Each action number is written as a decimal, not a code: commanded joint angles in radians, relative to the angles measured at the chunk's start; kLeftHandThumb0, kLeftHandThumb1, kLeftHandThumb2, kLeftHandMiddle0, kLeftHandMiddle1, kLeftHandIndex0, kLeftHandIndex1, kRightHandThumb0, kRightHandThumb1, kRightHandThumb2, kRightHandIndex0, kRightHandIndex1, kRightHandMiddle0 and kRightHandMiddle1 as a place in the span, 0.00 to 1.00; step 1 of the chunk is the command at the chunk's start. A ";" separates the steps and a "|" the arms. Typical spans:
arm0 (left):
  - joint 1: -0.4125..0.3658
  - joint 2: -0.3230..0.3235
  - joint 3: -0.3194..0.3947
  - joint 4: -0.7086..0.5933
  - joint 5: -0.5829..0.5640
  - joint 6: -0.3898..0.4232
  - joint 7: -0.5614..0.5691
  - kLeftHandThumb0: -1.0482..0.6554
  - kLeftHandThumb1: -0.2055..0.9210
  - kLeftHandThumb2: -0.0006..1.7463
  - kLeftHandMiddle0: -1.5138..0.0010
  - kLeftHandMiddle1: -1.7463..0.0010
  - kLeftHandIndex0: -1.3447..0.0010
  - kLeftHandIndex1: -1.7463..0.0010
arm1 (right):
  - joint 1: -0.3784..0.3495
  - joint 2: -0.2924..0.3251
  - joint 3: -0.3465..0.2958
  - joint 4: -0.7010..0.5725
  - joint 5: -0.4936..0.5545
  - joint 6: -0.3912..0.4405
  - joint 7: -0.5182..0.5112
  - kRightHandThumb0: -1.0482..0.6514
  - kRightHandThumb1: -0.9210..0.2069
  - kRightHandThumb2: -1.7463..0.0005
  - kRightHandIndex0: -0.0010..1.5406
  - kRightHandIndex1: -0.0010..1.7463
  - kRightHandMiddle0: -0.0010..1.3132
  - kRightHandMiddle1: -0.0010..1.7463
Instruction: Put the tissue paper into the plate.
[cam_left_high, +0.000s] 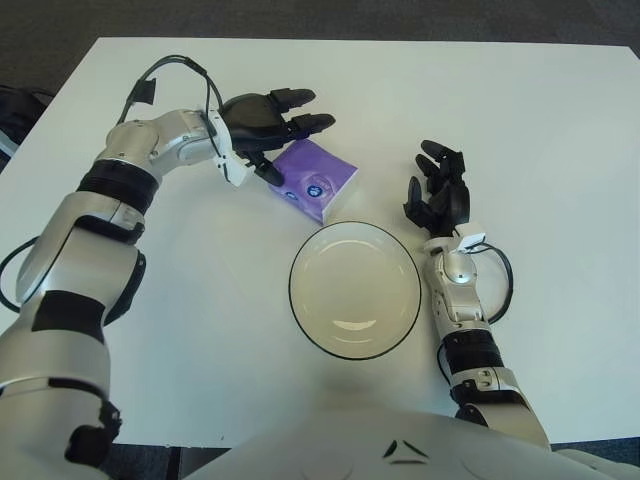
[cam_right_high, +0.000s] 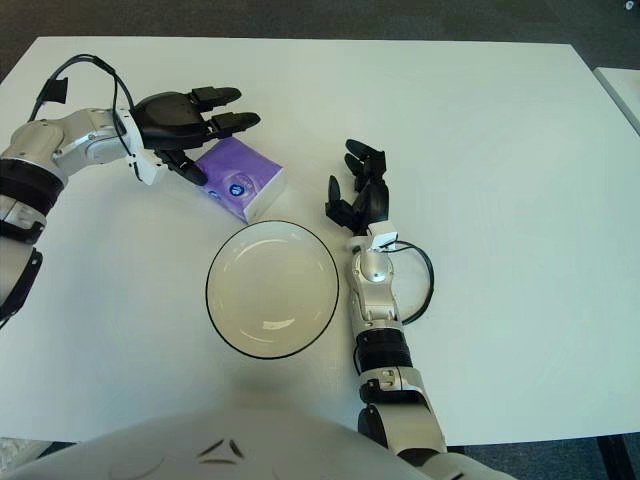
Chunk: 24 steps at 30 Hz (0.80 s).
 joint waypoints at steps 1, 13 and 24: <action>-0.025 -0.017 -0.028 0.028 0.007 0.020 -0.022 0.00 1.00 0.18 1.00 1.00 1.00 1.00 | 0.090 -0.004 -0.014 0.061 0.012 0.042 0.004 0.39 0.22 0.52 0.25 0.42 0.00 0.59; -0.024 -0.020 -0.051 0.000 -0.049 0.082 -0.236 0.00 1.00 0.16 1.00 1.00 1.00 1.00 | 0.100 -0.009 -0.018 0.051 0.012 0.040 0.008 0.38 0.20 0.53 0.25 0.40 0.00 0.57; -0.015 0.007 -0.041 -0.086 -0.144 0.086 -0.443 0.00 1.00 0.17 1.00 1.00 1.00 1.00 | 0.105 -0.012 -0.020 0.048 0.014 0.040 0.011 0.38 0.20 0.54 0.26 0.40 0.00 0.59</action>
